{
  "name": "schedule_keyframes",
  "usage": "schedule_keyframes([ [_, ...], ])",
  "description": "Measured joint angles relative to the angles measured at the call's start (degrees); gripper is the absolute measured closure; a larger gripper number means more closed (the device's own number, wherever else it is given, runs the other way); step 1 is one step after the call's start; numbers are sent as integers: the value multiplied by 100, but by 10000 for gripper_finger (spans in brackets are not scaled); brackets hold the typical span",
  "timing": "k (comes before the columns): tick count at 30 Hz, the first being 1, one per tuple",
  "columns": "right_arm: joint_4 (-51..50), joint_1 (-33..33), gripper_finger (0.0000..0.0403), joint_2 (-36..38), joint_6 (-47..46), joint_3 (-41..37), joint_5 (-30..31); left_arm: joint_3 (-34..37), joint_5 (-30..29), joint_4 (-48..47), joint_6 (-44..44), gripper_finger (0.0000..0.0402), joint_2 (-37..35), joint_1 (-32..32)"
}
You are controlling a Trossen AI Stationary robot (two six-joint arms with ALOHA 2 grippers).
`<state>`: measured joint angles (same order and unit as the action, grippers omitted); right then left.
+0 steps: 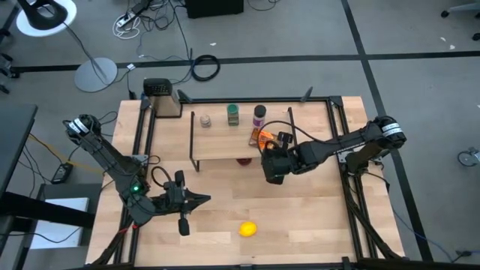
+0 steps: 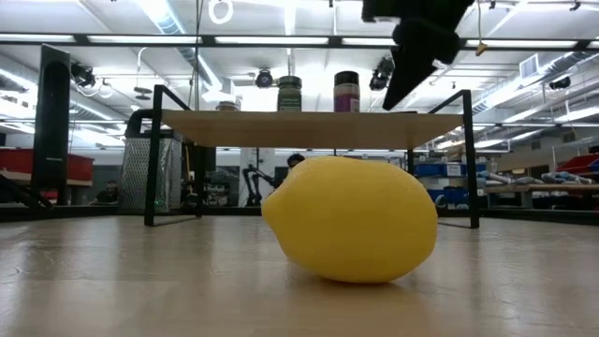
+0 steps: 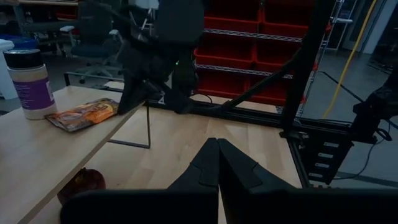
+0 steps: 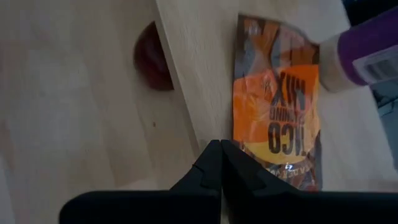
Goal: Shelf spices
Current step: Adjust the orange seasoning bag
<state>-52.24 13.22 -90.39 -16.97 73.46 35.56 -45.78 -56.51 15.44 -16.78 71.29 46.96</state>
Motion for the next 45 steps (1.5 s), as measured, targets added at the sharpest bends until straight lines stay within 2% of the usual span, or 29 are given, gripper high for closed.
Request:
schedule_keyframes([
  [5,-35,-171,403,22,-140,-163,-129,0,0,-4,0,398,0,0],
  [30,-402,-158,403,-13,-395,-222,704,0,-13,-13,0,398,0,1],
  [45,-1453,-237,403,-13,-1047,-221,1228,0,-13,-12,0,398,0,0],
])
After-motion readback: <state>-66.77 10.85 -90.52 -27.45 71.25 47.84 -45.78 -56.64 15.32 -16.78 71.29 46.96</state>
